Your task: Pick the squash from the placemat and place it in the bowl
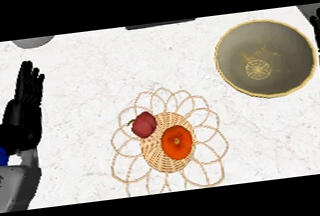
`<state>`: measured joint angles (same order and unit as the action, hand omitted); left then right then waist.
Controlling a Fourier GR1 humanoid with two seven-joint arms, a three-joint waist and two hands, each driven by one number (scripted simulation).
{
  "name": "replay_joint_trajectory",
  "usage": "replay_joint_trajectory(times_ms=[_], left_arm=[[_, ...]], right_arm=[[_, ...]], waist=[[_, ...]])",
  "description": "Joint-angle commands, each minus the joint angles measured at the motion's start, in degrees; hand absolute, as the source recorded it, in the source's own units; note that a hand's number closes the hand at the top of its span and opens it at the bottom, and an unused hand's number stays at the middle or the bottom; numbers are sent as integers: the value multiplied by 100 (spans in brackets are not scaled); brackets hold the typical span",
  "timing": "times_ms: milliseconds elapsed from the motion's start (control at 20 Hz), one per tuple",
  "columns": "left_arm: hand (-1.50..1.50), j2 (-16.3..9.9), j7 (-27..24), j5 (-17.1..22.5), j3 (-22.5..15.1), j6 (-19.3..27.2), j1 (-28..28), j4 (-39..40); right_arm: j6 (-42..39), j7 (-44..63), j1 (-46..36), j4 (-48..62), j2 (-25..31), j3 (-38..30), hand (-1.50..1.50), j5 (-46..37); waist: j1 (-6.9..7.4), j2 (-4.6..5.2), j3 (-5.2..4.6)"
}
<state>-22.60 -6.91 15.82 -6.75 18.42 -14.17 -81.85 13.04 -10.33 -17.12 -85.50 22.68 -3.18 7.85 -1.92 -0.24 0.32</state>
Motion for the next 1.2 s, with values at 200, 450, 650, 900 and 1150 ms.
replay_joint_trajectory(times_ms=[200, 450, 650, 900, 1150], left_arm=[[0, -533, 519, -197, 77, -201, 33, 173], [0, -561, 711, -171, 101, -116, 388, 255], [0, -586, 892, -160, 127, -105, 426, 118], [0, -726, 815, -56, 212, -334, 932, -422], [0, -253, 694, -466, -69, -149, 878, -342]], right_arm=[[-894, 652, -962, -1156, 140, 1397, 150, -436], [56, 2233, 554, -865, 853, 1768, -150, -2324], [630, 2731, 1523, -2552, 560, 2867, -150, -3603], [468, 3931, 2659, -4140, 883, 3469, -150, -4799], [-576, 5694, 1753, -4734, 114, 3839, -150, -5650]], waist=[[365, -2, -54], [-164, -105, -79], [-132, -96, -53], [31, -59, -46], [183, 10, -43]])
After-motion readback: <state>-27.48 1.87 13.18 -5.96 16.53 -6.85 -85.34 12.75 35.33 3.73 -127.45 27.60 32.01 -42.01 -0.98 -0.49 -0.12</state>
